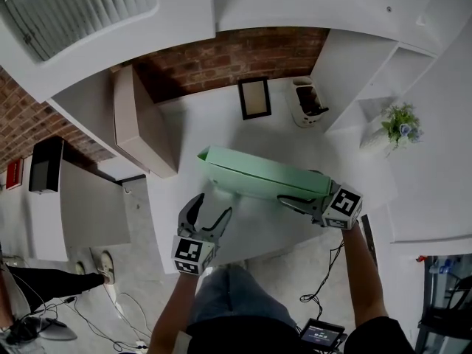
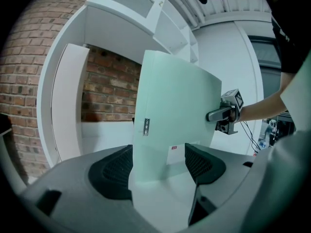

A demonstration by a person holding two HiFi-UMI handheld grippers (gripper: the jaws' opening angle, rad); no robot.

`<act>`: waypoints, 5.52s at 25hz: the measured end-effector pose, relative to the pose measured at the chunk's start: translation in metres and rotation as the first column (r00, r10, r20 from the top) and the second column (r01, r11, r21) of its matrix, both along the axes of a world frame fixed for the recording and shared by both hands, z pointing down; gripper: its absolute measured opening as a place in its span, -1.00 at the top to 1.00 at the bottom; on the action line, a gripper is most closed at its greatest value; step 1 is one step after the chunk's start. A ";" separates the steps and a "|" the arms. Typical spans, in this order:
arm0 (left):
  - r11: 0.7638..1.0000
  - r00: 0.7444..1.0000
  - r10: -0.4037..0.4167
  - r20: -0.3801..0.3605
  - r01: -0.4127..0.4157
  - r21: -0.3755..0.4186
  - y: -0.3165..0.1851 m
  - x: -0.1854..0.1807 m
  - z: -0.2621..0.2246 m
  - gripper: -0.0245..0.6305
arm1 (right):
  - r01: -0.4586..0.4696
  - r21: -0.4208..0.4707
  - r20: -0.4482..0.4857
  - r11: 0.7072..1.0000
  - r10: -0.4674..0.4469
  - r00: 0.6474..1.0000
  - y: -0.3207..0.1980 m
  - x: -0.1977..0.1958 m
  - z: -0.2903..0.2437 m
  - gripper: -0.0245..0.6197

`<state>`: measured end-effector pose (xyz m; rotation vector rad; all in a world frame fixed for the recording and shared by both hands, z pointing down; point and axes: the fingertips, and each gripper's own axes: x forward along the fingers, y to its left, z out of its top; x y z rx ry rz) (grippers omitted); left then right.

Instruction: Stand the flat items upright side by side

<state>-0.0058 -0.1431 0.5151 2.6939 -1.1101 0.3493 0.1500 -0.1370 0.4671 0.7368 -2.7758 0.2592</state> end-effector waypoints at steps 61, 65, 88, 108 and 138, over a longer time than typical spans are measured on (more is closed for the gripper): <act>0.971 0.970 -0.239 -0.050 0.238 -0.028 -0.032 -0.161 -0.005 -0.05 | -0.737 0.176 0.047 0.653 0.742 0.668 -0.194 -0.230 -0.020 0.54; 0.970 0.969 -0.243 -0.049 0.241 -0.034 -0.032 -0.162 -0.003 -0.05 | -0.717 0.200 0.067 0.667 0.721 0.689 -0.199 -0.236 -0.019 0.53; 0.969 0.969 -0.243 -0.046 0.240 -0.056 -0.026 -0.163 0.002 -0.05 | -0.689 0.223 0.062 0.689 0.695 0.716 -0.209 -0.248 -0.012 0.37; 0.969 0.968 -0.245 -0.059 0.243 -0.045 -0.014 -0.159 -0.003 -0.05 | -0.639 0.242 0.018 0.730 0.655 0.755 -0.179 -0.241 -0.019 0.18; 0.959 0.983 -0.129 -0.129 0.157 0.237 0.017 -0.097 -0.118 0.79 | -0.770 0.245 0.192 0.589 0.749 0.634 0.008 -0.099 -0.097 0.93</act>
